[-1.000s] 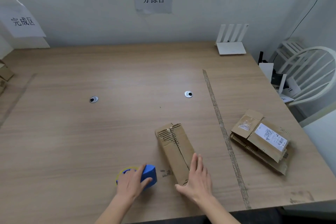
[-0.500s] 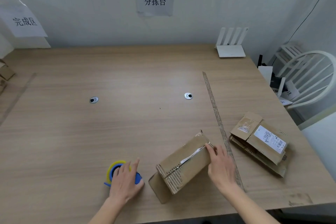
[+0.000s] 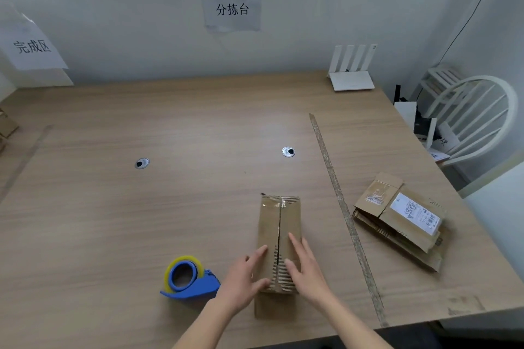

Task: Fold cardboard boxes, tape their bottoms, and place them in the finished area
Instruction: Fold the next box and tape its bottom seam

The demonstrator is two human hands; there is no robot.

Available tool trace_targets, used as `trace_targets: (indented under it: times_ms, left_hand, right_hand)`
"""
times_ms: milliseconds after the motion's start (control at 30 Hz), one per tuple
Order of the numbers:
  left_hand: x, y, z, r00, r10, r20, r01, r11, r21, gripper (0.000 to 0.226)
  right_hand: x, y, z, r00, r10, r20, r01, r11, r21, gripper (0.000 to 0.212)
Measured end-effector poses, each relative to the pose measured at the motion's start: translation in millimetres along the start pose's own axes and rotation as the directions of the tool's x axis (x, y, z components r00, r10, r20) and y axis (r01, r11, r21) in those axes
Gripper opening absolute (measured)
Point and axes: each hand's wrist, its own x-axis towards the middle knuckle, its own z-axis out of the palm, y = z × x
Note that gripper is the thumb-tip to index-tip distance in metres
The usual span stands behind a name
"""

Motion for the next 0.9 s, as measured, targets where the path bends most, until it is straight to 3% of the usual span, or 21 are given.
trace_targets:
  times_ms: [167,300,433,533,633,800,900]
  left_hand:
    - [-6,-3,-1,1.000,0.003,0.026,-0.003,1.000,-0.004,0.083]
    - [-17,-23,-20,0.990,-0.002,-0.139,0.021,0.991,0.133,0.074]
    - [-35,-66,-39,0.963,-0.012,-0.270,0.086,0.960,0.267,0.083]
    - [-50,-100,-42,0.954,-0.127,-0.273,0.215,0.921,0.325,0.096]
    - [-58,-122,-37,0.949,-0.255,-0.186,0.311,0.859,0.408,0.101]
    - [-51,-125,-32,0.961,-0.238,-0.138,0.273,0.883,0.382,0.076]
    - [-51,-121,-38,0.978,-0.141,-0.152,0.176,0.953,0.246,0.060]
  right_hand:
    - [7,2,8,0.998,0.024,0.061,-0.015,0.990,-0.142,0.077]
    - [7,2,9,1.000,-0.001,0.026,0.005,0.985,-0.170,0.074]
    - [2,5,11,0.998,-0.029,-0.048,0.020,0.983,-0.184,0.064]
    - [1,4,12,0.995,-0.052,-0.087,0.033,0.977,-0.209,0.062]
    - [-1,1,13,0.986,-0.088,-0.141,0.052,0.968,-0.245,0.064]
    - [-5,-5,12,0.968,-0.109,-0.228,0.036,0.953,-0.299,0.069]
    - [-4,-19,17,0.935,-0.256,-0.245,0.156,0.918,-0.364,0.064]
